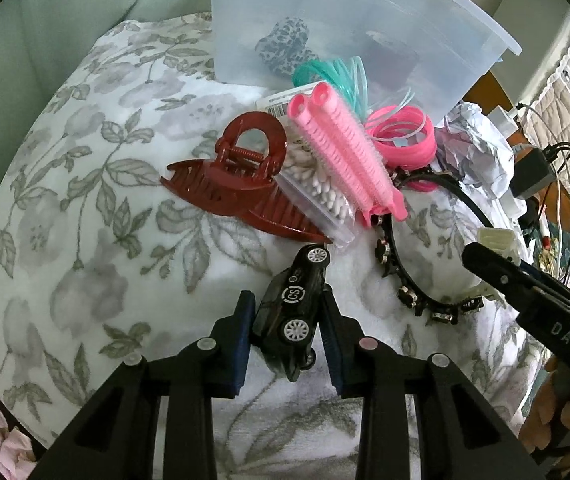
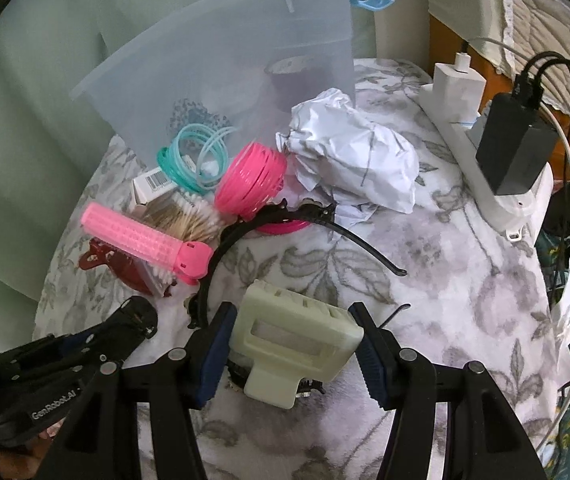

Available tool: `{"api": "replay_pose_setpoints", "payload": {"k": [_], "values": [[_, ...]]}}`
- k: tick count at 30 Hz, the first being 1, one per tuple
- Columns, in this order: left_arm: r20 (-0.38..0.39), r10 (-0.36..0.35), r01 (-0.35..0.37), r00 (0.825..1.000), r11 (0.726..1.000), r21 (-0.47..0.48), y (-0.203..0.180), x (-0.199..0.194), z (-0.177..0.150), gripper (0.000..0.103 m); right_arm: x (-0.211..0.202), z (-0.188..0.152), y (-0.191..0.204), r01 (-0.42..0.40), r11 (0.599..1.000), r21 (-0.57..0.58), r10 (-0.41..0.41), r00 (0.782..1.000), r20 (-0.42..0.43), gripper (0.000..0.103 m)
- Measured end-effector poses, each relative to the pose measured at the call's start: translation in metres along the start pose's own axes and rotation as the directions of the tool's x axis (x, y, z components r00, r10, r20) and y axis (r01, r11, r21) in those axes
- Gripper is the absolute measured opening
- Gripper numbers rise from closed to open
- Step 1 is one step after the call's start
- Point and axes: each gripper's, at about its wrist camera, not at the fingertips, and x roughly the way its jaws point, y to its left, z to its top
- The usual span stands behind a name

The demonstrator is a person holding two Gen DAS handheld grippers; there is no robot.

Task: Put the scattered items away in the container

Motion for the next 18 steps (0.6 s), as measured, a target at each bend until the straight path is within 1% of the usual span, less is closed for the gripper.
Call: {"api": "replay_pose_setpoints", "payload": {"k": [2, 3, 4, 7, 10, 12, 15, 18], "values": [[0.004, 0.005, -0.005, 1.000, 1.000, 0.002, 0.021, -0.008, -0.021, 0.033, -0.004, -0.003, -0.002, -0.004, 1.000, 0.010, 0.004, 1.000, 0.004, 0.061], [0.007, 0.007, -0.007, 1.000, 1.000, 0.002, 0.017, -0.011, -0.028, 0.033, -0.006, -0.004, -0.004, -0.008, 1.000, 0.014, 0.008, 1.000, 0.003, 0.061], [0.009, 0.008, -0.008, 1.000, 1.000, 0.003, 0.019, -0.004, -0.026, 0.033, -0.007, -0.005, -0.005, -0.011, 1.000, 0.018, 0.011, 1.000, 0.005, 0.061], [0.013, 0.013, -0.013, 1.000, 1.000, 0.005, 0.002, -0.016, -0.035, 0.033, -0.008, -0.003, -0.007, -0.018, 1.000, 0.021, 0.017, 1.000, 0.014, 0.061], [0.016, 0.016, -0.016, 1.000, 1.000, 0.010, 0.030, 0.009, -0.012, 0.033, -0.011, -0.003, -0.007, -0.024, 0.999, 0.022, 0.023, 0.999, 0.022, 0.061], [0.019, 0.018, -0.018, 1.000, 1.000, 0.009, 0.032, 0.010, -0.010, 0.033, -0.012, -0.003, -0.007, -0.028, 0.999, 0.023, 0.027, 0.999, 0.025, 0.061], [0.034, 0.017, -0.017, 0.999, 1.000, 0.003, 0.043, 0.017, 0.004, 0.032, -0.014, -0.003, -0.007, -0.030, 0.999, 0.024, 0.030, 0.999, 0.029, 0.061], [0.050, 0.012, -0.012, 0.999, 1.000, 0.003, 0.048, 0.013, 0.010, 0.030, -0.016, -0.003, -0.007, -0.034, 0.999, 0.027, 0.033, 0.999, 0.036, 0.061]]}}
